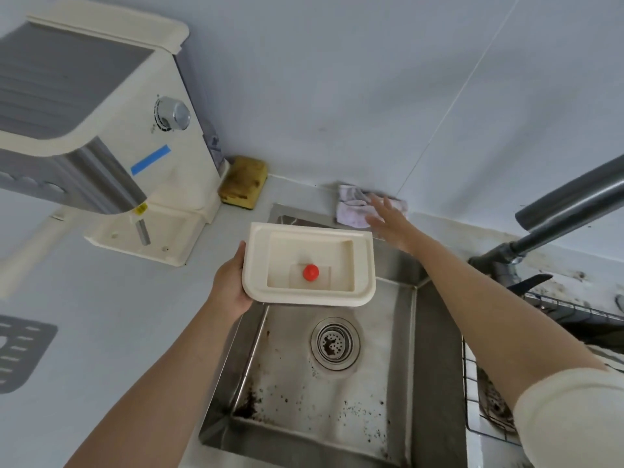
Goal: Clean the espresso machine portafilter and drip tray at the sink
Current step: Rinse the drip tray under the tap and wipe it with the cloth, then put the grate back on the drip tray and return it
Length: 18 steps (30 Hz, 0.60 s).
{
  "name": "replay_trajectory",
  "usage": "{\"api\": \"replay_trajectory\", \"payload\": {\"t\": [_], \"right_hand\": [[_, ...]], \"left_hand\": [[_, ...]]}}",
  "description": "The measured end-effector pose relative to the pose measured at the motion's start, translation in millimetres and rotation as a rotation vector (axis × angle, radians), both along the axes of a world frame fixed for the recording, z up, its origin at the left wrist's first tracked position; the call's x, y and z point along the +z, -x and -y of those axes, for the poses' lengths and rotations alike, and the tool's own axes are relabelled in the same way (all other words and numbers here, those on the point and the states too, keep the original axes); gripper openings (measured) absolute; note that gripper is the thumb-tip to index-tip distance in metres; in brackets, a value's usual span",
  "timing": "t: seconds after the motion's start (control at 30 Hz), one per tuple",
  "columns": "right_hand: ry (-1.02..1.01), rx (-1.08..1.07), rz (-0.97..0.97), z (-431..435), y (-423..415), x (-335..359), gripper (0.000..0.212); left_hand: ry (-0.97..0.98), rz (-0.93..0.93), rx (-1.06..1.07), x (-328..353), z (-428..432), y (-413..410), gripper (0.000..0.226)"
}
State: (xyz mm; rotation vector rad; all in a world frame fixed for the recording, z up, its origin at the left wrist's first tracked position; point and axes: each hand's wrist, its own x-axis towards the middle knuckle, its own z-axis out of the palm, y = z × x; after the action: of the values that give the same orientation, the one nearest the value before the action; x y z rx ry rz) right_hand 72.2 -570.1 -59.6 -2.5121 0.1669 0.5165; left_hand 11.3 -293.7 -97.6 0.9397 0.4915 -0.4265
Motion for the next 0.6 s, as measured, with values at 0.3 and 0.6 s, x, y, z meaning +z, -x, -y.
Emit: {"api": "replay_trajectory", "payload": {"t": [0.3,0.6], "right_hand": [[-0.623,-0.004,-0.090,-25.7,104.3,49.4,0.080],[-0.561,0.203,0.179,-70.8,166.7,46.6,0.106]], "left_hand": [[-0.010,0.008,0.009,27.2,-6.1,28.6,0.041],[-0.113,-0.031,0.101,52.3,-32.8,71.1,0.032]]}}
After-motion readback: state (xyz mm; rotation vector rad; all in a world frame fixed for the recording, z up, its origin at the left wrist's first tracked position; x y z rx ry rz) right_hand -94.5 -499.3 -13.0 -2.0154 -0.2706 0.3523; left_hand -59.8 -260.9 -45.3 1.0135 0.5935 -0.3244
